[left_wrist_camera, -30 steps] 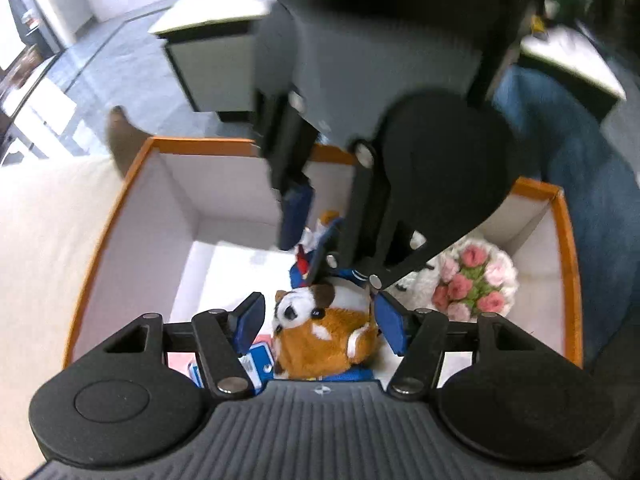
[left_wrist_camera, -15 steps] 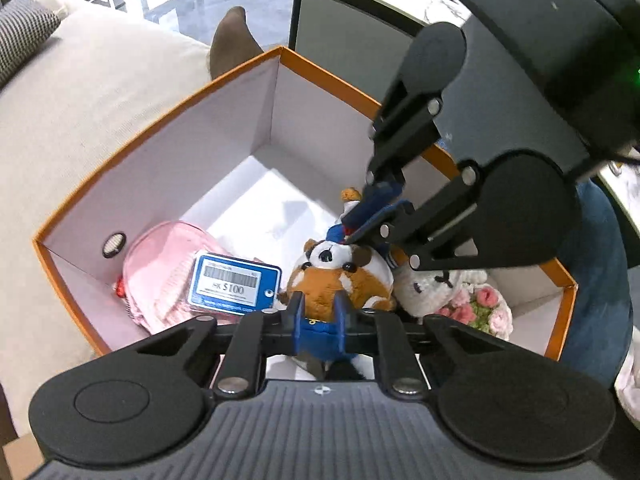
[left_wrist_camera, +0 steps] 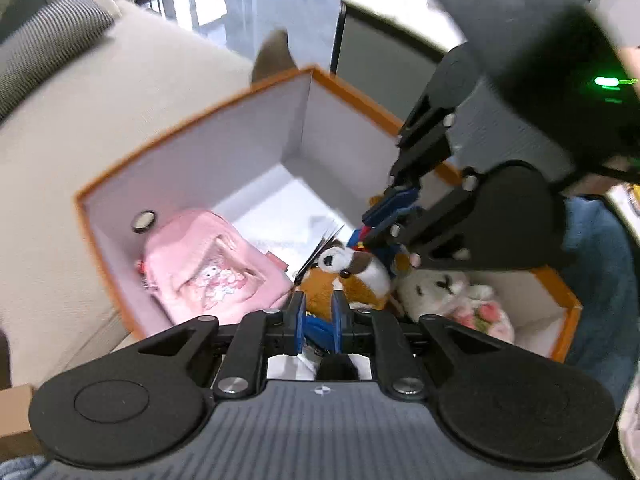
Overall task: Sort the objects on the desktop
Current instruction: 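Lower the dog plush into the shoebox and open the left gripper, then withdraw both grippers from the shoebox back toward the pile, then grasp the pink card wallet with the right gripper while left gripper grasps the photo card, then carry the pink wallet and photo card over the shoebox with both grippers, then open the right gripper to drop the wallet while left gripper lowers the card into the box, then withdraw both grippers from the shoebox toward the items on the sofa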
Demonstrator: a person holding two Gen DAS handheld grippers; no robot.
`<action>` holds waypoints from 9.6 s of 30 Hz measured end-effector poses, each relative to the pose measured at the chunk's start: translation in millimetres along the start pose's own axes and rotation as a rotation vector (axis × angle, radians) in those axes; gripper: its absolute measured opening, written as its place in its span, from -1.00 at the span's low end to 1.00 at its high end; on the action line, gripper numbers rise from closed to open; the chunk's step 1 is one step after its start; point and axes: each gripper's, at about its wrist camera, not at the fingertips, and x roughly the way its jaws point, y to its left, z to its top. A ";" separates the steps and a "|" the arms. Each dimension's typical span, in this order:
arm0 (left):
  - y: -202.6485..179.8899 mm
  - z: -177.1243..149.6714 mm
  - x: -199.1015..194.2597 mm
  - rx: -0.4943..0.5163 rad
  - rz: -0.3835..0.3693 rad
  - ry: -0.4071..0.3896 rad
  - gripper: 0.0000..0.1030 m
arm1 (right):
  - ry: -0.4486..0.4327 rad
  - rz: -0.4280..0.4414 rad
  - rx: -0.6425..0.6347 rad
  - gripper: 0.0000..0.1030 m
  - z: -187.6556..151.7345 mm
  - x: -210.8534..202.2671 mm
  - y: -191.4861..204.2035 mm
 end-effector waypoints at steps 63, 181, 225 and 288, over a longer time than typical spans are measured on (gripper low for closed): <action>150.9 -230.5 -163.1 -0.619 0.193 -0.147 -0.34 | -0.148 0.116 0.010 0.01 159.2 53.7 203.3; 67.8 -47.3 -152.0 -0.455 0.104 -0.424 -0.77 | -0.390 -0.002 0.530 -0.56 25.3 -69.2 -19.2; 60.3 -16.7 -125.5 -0.392 0.109 -0.364 -0.77 | -0.373 0.215 0.739 -0.29 42.2 6.7 -26.9; 7.7 -77.1 -142.6 -0.397 0.282 -0.226 -0.71 | -0.564 -0.104 0.368 -0.44 0.5 -84.9 80.7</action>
